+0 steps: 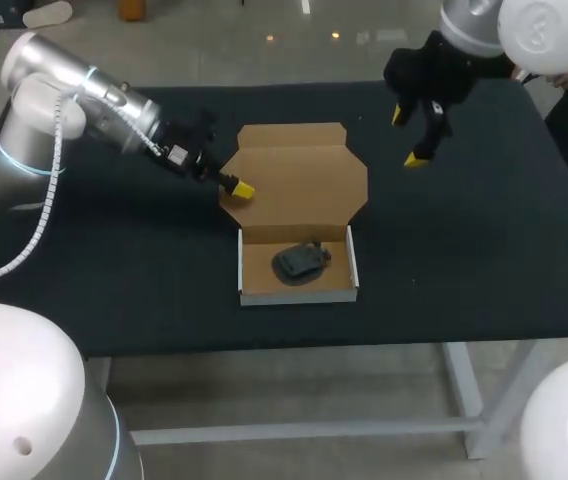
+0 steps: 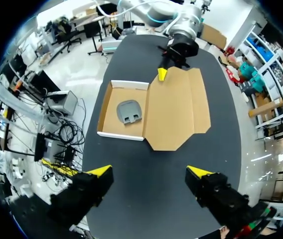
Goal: Assemble the packaging by folding the flat box into shape, placing the metal phone stand inside, and closing the box properly
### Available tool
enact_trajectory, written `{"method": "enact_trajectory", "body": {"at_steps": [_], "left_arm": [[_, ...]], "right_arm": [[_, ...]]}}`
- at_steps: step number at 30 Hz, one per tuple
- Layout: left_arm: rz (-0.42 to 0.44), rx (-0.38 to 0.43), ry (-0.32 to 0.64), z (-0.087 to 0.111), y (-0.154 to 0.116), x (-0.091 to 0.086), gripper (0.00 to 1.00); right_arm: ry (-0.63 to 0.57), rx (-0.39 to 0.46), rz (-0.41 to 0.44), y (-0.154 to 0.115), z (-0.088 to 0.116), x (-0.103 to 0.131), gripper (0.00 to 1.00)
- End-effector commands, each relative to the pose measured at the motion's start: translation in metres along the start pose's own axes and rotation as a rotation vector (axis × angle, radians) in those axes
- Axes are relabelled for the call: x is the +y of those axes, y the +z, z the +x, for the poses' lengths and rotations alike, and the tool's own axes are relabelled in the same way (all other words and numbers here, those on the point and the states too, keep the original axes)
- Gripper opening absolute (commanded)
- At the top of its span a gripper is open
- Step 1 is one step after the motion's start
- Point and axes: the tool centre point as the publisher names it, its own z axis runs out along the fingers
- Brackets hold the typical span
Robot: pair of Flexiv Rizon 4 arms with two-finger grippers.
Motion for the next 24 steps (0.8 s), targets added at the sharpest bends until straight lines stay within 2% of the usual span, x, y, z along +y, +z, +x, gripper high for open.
{"method": "enact_trajectory", "body": {"at_steps": [1, 18, 21, 24], "left_arm": [[0.006, -0.019, 0.009, 0.0102, -0.0007, 0.0005, 0.35], [0.041, -0.025, 0.041, 0.0093, 0.0014, -0.0064, 0.29], [0.050, -0.032, 0.043, 0.0077, 0.0011, -0.0057, 0.24], [0.053, -0.039, 0.051, 0.0068, 0.0011, -0.0052, 0.13]], "right_arm": [[-0.001, 0.003, 0.005, -0.0020, 0.0002, 0.0022, 1.00], [-0.005, 0.004, 0.012, -0.0027, 0.0014, 0.0035, 1.00], [-0.007, 0.006, 0.013, -0.0019, 0.0010, 0.0046, 1.00], [-0.008, 0.007, 0.014, -0.0017, 0.0006, 0.0050, 1.00]]}}
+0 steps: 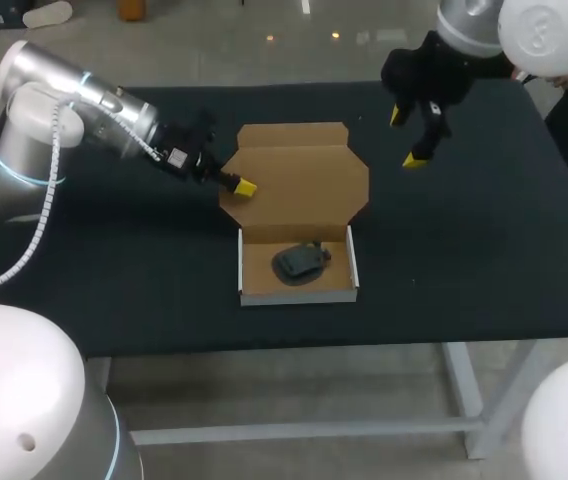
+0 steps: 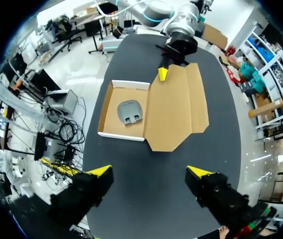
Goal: Assemble the packaging by folding the flat box into shape, placing the metal phone stand inside, and closing the box properly
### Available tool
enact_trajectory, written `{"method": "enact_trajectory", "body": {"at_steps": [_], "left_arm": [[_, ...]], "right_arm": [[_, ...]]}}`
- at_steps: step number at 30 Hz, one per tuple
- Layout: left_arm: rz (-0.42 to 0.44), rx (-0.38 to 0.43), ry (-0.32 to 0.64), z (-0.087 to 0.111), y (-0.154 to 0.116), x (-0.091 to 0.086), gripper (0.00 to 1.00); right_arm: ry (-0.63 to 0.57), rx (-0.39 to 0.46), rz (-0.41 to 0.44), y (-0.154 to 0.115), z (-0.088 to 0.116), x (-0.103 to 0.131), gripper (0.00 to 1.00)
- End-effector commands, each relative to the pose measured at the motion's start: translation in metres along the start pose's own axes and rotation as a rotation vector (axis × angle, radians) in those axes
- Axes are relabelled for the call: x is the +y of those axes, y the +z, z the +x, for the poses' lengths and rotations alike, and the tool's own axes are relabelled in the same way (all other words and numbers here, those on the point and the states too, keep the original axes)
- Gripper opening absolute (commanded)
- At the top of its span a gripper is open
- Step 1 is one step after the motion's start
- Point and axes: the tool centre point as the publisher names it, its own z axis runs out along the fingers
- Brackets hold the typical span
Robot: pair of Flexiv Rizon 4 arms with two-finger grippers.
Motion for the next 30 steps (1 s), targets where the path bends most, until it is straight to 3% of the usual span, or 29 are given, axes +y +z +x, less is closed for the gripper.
{"method": "enact_trajectory", "body": {"at_steps": [1, 5, 30], "left_arm": [[0.006, -0.007, 0.006, 0.001, 0.000, 0.003, 0.10], [0.009, -0.008, 0.015, 0.000, 0.000, 0.003, 0.00], [-0.014, -0.023, 0.246, 0.015, -0.002, 0.001, 0.00]], "right_arm": [[0.000, 0.008, 0.004, -0.001, -0.002, 0.002, 1.00], [0.000, 0.008, 0.006, -0.002, -0.003, 0.002, 1.00], [-0.002, 0.004, 0.012, -0.006, -0.003, 0.004, 1.00]]}}
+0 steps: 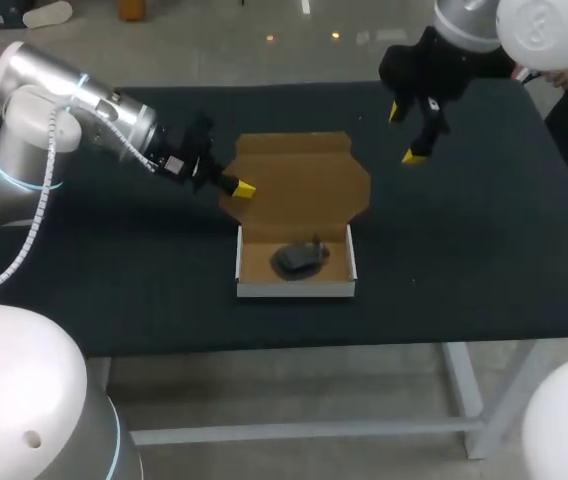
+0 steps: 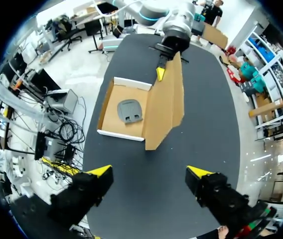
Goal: Assemble the packaging by folding the flat box into shape, placing the metal phone stand inside, and closing the box properly
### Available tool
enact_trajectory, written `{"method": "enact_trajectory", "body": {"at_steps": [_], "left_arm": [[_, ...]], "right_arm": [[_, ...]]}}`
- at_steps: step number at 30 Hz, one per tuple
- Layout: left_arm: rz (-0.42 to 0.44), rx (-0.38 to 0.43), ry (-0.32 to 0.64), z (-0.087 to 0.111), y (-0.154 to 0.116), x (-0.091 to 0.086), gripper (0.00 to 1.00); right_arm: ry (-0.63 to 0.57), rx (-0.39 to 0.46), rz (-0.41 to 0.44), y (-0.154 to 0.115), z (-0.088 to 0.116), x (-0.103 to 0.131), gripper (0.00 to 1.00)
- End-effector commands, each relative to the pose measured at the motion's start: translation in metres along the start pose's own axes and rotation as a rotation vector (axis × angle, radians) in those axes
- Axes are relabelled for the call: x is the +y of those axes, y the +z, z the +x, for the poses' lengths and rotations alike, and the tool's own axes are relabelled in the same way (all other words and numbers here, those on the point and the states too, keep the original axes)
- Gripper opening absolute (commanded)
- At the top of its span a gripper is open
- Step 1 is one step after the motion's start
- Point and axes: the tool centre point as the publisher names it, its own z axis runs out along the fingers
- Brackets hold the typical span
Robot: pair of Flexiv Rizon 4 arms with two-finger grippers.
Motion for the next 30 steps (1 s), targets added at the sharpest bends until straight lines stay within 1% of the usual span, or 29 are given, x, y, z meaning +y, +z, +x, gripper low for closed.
{"method": "enact_trajectory", "body": {"at_steps": [1, 9, 15, 25, 30], "left_arm": [[-0.011, -0.015, 0.009, 0.005, -0.001, -0.001, 0.00], [-0.011, -0.015, 0.009, 0.005, -0.001, -0.001, 0.00], [-0.011, -0.015, 0.009, 0.005, -0.001, -0.001, 0.00], [-0.011, -0.015, 0.009, 0.005, -0.001, -0.001, 0.00], [-0.013, -0.088, 0.046, 0.012, 0.000, 0.001, 0.00]], "right_arm": [[-0.001, 0.002, 0.004, -0.003, 0.000, 0.002, 1.00], [-0.008, -0.006, 0.008, -0.010, 0.000, 0.004, 1.00], [-0.039, -0.016, 0.009, -0.018, 0.000, 0.011, 1.00], [-0.055, -0.014, 0.020, -0.019, -0.003, 0.023, 1.00], [-0.062, -0.014, 0.026, -0.020, -0.004, 0.029, 1.00]]}}
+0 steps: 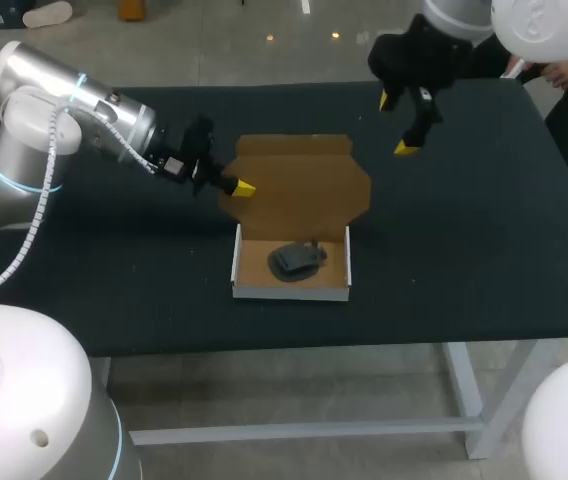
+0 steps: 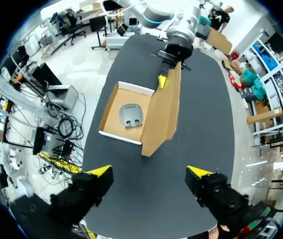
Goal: Assemble the packaging by folding the flat box into shape, placing the metal phone stand inside, and closing the box properly
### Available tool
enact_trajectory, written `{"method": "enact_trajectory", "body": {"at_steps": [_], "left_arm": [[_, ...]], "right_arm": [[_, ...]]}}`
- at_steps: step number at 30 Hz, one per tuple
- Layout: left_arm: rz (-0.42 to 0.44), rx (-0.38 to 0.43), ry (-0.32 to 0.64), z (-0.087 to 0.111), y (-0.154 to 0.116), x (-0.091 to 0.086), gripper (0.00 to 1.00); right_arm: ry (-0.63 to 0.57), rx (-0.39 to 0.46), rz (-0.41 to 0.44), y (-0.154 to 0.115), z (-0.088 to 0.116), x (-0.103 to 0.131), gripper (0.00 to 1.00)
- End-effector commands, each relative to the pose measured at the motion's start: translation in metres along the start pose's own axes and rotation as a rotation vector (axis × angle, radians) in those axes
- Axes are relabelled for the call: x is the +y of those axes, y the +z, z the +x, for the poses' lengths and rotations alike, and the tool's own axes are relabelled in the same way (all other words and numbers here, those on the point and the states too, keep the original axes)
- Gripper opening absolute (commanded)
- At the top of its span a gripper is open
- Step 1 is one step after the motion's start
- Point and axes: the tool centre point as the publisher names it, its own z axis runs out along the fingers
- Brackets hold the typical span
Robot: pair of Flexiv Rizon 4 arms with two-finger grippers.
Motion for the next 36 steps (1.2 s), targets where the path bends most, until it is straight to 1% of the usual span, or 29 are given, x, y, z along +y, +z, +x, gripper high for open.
{"method": "enact_trajectory", "body": {"at_steps": [1, 10, 15, 27, 36], "left_arm": [[-0.008, -0.060, 0.017, 0.014, 0.002, 0.001, 0.00], [-0.007, -0.152, 0.031, 0.023, -0.001, 0.002, 0.00], [0.009, -0.184, 0.037, 0.028, -0.002, 0.000, 0.00], [0.003, -0.208, 0.072, 0.031, -0.001, 0.003, 0.00], [0.000, -0.209, 0.102, 0.033, -0.002, 0.001, 0.00]], "right_arm": [[-0.003, 0.009, 0.012, -0.002, -0.002, 0.006, 1.00], [-0.012, 0.013, 0.014, 0.000, -0.004, 0.012, 1.00], [-0.016, 0.013, 0.015, 0.000, -0.004, 0.014, 1.00], [-0.024, 0.014, 0.017, -0.001, -0.004, 0.017, 1.00], [-0.025, 0.014, 0.018, -0.001, -0.005, 0.018, 1.00]]}}
